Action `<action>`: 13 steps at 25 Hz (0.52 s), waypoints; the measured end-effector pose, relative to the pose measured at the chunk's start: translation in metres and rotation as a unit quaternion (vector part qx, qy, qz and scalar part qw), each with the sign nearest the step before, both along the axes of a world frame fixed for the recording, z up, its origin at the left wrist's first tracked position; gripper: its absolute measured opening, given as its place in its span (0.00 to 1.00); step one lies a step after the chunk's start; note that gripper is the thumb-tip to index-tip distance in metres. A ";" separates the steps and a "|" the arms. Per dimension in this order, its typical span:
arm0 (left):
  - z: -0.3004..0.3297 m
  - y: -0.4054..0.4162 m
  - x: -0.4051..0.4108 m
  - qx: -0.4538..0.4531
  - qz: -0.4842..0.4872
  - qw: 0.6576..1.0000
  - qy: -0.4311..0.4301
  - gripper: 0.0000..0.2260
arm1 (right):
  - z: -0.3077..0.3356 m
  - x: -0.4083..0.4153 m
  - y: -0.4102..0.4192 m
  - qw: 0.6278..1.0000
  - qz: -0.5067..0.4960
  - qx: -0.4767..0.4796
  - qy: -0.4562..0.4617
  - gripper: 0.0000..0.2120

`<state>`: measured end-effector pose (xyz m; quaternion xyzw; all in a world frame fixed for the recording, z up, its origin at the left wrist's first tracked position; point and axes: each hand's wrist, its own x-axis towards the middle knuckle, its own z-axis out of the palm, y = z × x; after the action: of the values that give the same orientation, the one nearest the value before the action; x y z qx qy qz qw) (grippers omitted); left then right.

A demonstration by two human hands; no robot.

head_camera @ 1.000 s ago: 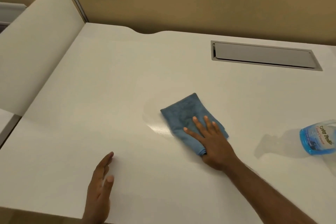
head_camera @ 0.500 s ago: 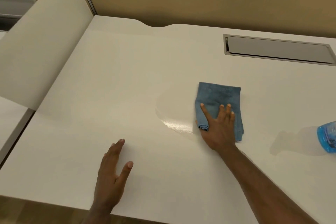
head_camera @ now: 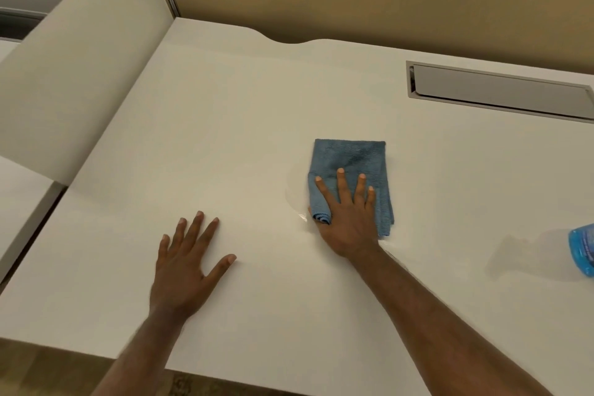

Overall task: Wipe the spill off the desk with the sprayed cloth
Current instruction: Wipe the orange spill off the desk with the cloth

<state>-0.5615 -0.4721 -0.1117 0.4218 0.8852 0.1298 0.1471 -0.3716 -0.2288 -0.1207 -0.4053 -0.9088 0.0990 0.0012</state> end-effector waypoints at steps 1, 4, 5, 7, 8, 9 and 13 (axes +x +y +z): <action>0.001 0.001 -0.004 -0.004 0.005 1.000 0.003 0.35 | 0.000 -0.003 -0.007 1.000 0.028 0.000 -0.003 0.34; 0.001 0.001 -0.006 -0.008 0.011 1.000 0.014 0.35 | -0.002 0.022 -0.013 0.996 0.086 -0.004 -0.016 0.34; 0.001 0.001 -0.005 -0.008 0.012 1.000 0.017 0.36 | -0.002 0.039 -0.010 0.996 0.089 0.001 -0.010 0.34; 0.000 0.002 -0.005 -0.009 0.013 1.000 0.019 0.36 | -0.001 0.068 -0.004 0.997 0.077 0.018 0.002 0.31; -0.001 0.002 -0.005 -0.008 0.015 1.000 0.020 0.36 | 0.001 0.074 0.000 0.998 0.064 0.022 0.006 0.29; -0.001 0.002 -0.006 -0.005 0.018 1.000 0.023 0.36 | 0.002 0.072 0.004 0.999 0.049 0.023 0.007 0.29; -0.003 0.001 -0.005 -0.006 0.019 0.999 0.030 0.37 | -0.001 0.013 0.013 0.999 -0.005 0.035 -0.011 0.36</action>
<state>-0.5668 -0.4707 -0.1143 0.4073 0.8981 0.1142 0.1204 -0.3587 -0.2163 -0.1221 -0.4109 -0.9095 0.0622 0.0060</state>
